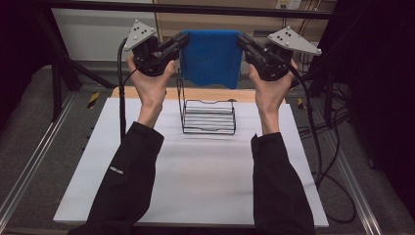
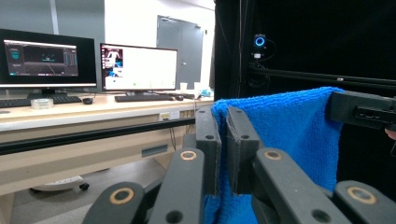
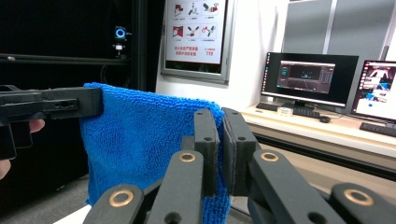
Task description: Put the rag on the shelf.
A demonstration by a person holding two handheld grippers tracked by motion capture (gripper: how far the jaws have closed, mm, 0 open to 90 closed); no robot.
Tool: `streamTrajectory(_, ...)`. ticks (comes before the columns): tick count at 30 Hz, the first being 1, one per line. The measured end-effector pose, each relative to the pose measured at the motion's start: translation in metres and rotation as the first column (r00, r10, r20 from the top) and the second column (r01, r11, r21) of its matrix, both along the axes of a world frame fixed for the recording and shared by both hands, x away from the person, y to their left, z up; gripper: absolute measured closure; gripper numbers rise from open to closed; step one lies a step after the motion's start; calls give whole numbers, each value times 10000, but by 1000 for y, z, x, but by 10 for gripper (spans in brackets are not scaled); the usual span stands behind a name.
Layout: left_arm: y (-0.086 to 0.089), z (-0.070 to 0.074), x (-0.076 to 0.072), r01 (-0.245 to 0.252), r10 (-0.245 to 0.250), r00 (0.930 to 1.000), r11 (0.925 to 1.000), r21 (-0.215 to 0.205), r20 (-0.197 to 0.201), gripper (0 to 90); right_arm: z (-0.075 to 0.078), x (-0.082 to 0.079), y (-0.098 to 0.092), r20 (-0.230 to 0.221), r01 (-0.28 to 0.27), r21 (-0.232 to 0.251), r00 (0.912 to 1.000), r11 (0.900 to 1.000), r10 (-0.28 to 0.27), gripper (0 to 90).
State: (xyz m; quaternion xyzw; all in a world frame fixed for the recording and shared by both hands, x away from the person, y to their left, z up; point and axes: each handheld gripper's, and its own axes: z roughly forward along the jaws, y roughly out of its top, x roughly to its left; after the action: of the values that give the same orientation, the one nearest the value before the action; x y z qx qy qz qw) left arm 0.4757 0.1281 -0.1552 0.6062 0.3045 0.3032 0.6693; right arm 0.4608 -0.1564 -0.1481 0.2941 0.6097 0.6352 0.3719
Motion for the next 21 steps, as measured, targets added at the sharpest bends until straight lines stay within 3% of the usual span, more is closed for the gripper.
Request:
streamTrajectory(8, 0, 4, 11, -165, 165, 9999, 9999, 51, -19, 846, 4, 14, 1, 9, -47, -97, 10000, 9999, 47, 861)
streamTrajectory(13, -2, 5, 21, -315, 317, 9995, 9991, 299, -62, 845, 3, 24, 1, -116, 19, -112, 9999, 9999, -20, 861)
streamTrajectory(21, 0, 4, 33, -445, 447, 9989, 9987, 236, -99, 845, -1, 41, 4, -188, 49, -220, 9998, 9997, -53, 861)
